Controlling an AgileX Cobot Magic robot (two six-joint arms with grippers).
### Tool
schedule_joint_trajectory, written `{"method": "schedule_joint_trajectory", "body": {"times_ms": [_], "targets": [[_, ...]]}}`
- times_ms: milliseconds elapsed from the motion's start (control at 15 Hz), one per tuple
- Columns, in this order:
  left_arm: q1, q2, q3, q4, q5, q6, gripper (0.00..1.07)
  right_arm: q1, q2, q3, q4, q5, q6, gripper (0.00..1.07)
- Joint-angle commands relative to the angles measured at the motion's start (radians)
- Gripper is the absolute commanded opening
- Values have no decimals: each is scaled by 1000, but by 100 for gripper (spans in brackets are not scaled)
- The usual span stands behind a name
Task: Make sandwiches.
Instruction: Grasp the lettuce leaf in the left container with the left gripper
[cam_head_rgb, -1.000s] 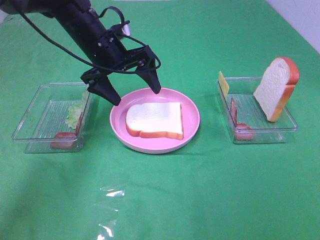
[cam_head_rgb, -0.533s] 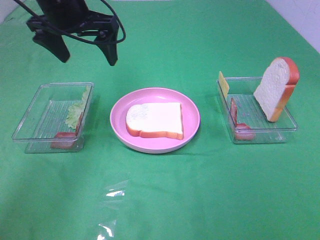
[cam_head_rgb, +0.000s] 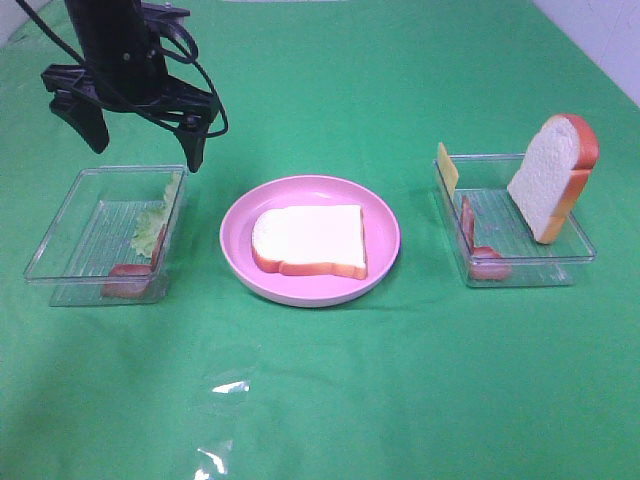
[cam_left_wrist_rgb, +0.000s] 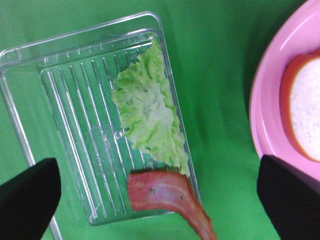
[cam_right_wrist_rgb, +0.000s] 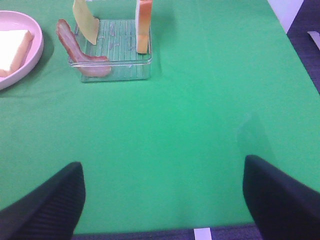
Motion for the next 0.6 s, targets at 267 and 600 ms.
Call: {"method": "schedule_joint_trajectory", "body": {"times_ms": [267, 600], "targets": [[-2, 108, -34, -8, 91, -9, 102, -1, -29, 4, -7, -6, 0, 84], [-2, 129, -34, -26, 35, -9, 84, -1, -29, 4, -7, -6, 0, 84]]}}
